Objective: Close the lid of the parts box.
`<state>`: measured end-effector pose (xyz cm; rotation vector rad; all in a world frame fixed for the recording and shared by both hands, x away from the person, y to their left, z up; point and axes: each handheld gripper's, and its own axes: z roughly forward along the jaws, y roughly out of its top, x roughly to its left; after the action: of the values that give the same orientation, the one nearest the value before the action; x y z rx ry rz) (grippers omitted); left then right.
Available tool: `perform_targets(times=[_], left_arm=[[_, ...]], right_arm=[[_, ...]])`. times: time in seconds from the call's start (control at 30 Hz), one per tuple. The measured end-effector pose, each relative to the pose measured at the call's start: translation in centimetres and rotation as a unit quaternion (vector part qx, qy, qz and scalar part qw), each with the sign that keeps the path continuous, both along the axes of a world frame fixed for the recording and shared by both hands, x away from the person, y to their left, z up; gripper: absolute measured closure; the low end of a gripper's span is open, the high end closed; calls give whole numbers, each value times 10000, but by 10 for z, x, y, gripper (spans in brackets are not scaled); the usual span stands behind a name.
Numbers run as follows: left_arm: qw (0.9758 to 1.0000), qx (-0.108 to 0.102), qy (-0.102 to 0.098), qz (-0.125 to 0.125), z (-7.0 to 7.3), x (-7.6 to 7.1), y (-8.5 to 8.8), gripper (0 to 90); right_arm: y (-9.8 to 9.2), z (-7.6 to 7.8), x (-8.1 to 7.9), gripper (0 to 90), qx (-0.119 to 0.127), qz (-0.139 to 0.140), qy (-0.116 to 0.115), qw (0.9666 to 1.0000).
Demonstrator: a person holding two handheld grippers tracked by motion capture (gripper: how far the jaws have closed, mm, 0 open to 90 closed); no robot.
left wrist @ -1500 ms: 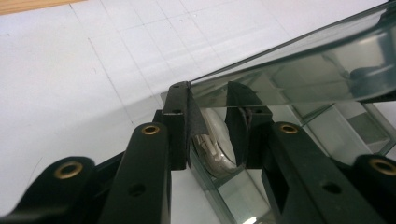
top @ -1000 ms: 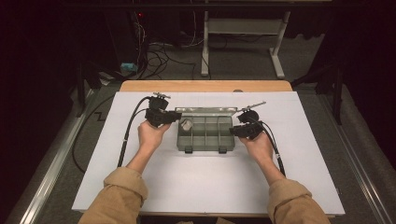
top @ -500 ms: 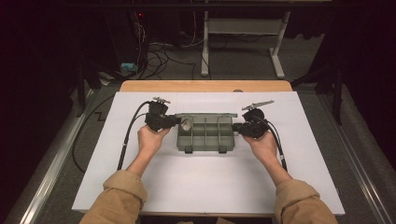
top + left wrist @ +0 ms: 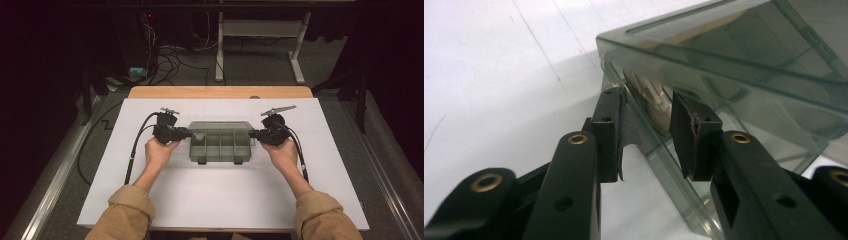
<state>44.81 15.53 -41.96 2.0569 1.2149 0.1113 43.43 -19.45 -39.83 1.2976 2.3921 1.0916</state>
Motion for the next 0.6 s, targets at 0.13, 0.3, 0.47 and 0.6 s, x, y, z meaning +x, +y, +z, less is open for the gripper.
perform_targets(times=[0.13, 0.3, 0.47, 0.6], left_arm=[[9999, -68, 48, -59, -3, -2, 2, 682], [9996, -233, -15, -146, -1, -7, -1, 707], [9994, -271, -70, -211, 2, -12, -2, 719], [9993, -249, -105, -261, 2, -17, -4, 727]], right_arm=[[-2, 0, -1, 900, 37, 5, 18, 10000], [-2, 0, -3, 900, 18, 58, 13, 10000], [-4, -1, -7, 900, 63, 118, 25, 9999], [-6, -2, -10, 900, 74, 185, 35, 9998]])
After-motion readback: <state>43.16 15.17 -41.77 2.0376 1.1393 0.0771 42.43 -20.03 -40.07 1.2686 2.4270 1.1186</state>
